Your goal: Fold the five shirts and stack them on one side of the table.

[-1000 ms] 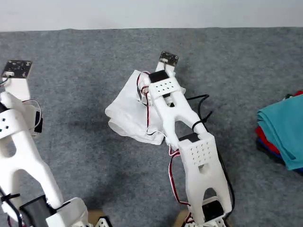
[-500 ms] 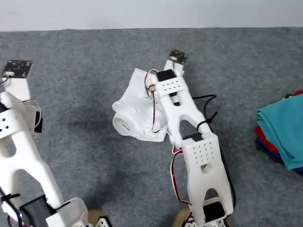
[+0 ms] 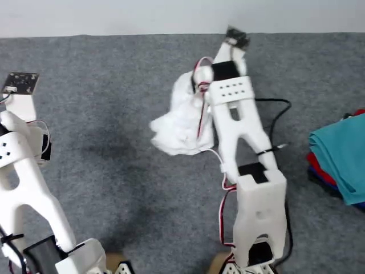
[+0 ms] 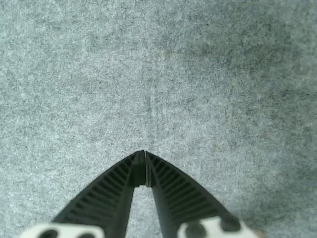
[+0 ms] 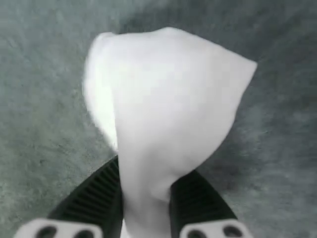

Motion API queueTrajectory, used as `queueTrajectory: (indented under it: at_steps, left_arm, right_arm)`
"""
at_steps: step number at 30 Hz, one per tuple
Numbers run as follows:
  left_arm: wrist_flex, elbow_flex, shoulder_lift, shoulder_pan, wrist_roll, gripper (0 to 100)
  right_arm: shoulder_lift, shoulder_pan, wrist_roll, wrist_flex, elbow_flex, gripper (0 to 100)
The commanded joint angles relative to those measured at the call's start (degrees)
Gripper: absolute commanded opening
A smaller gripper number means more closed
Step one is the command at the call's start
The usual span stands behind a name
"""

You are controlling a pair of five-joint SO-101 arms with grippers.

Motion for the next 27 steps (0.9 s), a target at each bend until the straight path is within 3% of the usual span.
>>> queueTrajectory:
  at_steps: [1, 14, 27]
  left_arm:
    - [0.26, -0.22, -2.20, 0.44, 0.44, 0]
    - [0.35, -0.22, -2.20, 0.44, 0.09, 0]
    - [0.35, -0.48, -2.20, 0.53, 0.00, 0]
  right_arm:
    - [-8.84, 2.86, 2.55, 2.33, -3.34, 0.9]
    - [-21.23, 19.91, 10.11, 5.85, -3.34, 0.9]
    - [-21.14, 37.85, 14.86, 6.55, -3.25, 0.9]
